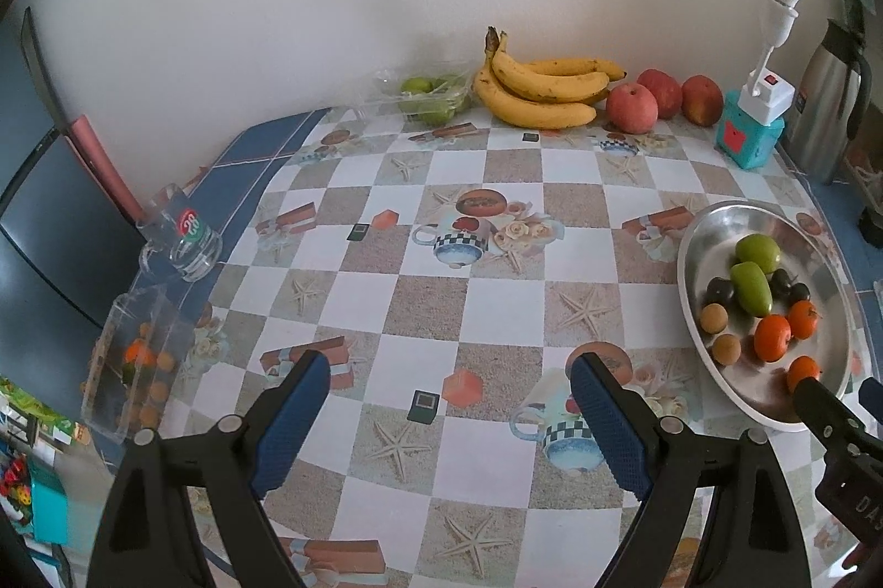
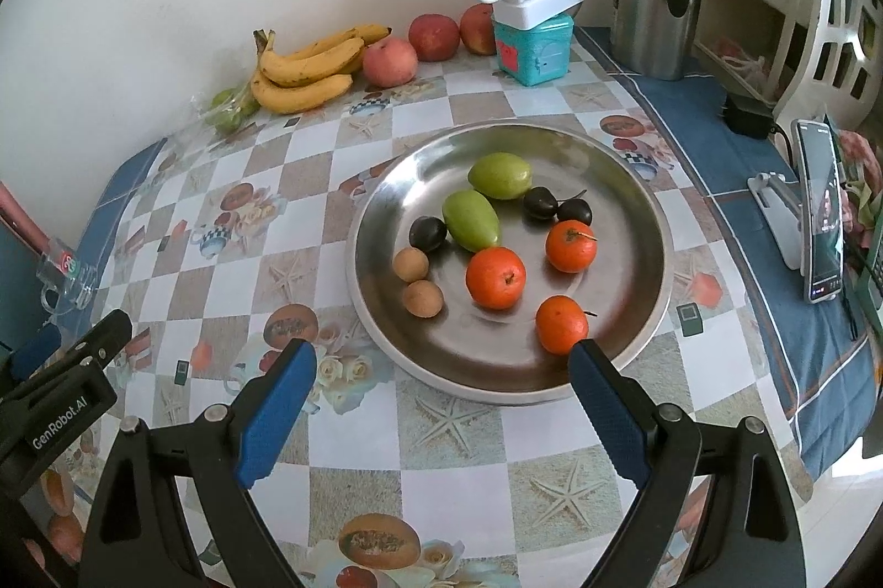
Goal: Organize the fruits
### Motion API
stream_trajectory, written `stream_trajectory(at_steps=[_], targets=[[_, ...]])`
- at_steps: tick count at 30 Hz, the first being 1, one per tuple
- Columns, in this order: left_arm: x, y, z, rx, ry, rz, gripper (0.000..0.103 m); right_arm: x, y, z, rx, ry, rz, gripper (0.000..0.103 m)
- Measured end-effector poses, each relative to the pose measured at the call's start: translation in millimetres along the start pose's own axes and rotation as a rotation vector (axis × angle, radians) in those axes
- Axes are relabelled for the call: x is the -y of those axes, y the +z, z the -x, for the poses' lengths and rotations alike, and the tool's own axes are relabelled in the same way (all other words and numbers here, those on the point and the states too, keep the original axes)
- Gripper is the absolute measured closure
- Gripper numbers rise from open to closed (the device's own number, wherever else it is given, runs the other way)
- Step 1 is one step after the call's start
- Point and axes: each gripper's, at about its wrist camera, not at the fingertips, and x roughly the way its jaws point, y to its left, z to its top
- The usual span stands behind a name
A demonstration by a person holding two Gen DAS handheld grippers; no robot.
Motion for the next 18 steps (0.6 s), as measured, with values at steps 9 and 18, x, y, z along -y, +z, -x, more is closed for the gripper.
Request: stream_trajectory(at_steps=[9, 18], targets=[[0.8, -0.5, 0.7, -0.001, 0.000, -0.001, 0.012, -0.6, -0.1, -0.7, -0.005, 0.001, 0.003, 0.010], [0.4, -0.8, 0.2, -0.002, 0.000, -0.002, 0.012, -1.6, -0.1, -2.0, -0.010, 0.000, 0.009, 0.010]])
